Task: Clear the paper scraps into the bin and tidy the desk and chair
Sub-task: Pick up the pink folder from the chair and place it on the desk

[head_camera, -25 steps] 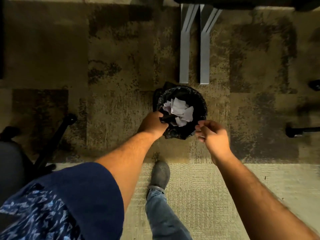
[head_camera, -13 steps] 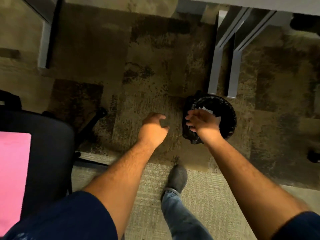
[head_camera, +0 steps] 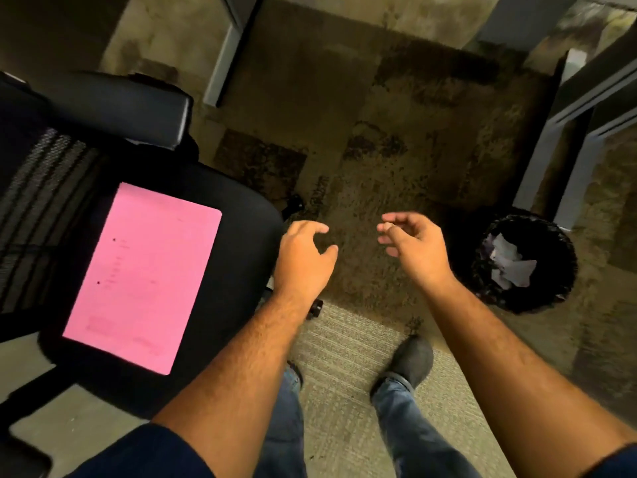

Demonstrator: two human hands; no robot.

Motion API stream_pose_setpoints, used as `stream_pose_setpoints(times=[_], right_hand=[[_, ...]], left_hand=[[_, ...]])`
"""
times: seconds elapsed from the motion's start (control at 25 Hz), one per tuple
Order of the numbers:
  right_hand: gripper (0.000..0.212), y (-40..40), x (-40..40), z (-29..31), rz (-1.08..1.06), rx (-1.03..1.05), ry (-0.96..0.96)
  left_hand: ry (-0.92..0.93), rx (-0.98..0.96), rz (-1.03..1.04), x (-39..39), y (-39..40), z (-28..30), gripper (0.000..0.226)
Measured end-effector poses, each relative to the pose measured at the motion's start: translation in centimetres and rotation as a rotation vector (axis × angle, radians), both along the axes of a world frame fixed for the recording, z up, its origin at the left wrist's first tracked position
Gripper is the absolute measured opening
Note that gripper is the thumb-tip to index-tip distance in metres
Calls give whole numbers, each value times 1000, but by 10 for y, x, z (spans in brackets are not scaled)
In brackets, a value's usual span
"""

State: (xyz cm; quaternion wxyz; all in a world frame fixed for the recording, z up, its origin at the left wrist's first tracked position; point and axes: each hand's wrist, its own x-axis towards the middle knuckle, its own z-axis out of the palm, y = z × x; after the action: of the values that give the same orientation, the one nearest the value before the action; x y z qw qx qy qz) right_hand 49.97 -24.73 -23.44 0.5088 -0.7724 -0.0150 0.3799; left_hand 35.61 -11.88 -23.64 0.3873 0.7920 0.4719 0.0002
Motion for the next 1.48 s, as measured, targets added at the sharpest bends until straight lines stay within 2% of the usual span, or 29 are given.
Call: stream_pose_setpoints(times=[0.24,0.44,0.68,0.84,1.0,1.08,1.2,1.28,1.32,1.4,1.48], right_hand=[[15,95,-101,1,211,-13,53],[19,171,-180,-1,352,-19,32],[48,215,-233,-17,559,-223,-96],[65,226,-261,-23,496,-317,-162],[81,230,-286,-18,349,-374,-103],[84,234,-297,-16,253,-419,-1],[81,240,-308,-19,47,-440,183],[75,241,-310,-22,-49,-424,251],[69,240,-310,-23,-78,-411,278],[46,238,-308,-21,-132,-365,361],[15,230,-304,-17,-127,-327,410]], left_hand=[[20,166,182,-109,102,27,32],[135,179,371,-201,183,30,35],[288,150,362,-268,251,17,52],[434,94,344,-294,277,4,82],[411,-68,373,-305,284,-7,97],[395,-125,422,-304,282,-9,100],[383,-90,456,-301,279,-12,92],[346,-113,517,-301,281,-15,71],[304,-152,562,-303,284,-16,53],[171,-271,674,-306,287,-16,22],[39,-379,739,-309,285,-10,20]])
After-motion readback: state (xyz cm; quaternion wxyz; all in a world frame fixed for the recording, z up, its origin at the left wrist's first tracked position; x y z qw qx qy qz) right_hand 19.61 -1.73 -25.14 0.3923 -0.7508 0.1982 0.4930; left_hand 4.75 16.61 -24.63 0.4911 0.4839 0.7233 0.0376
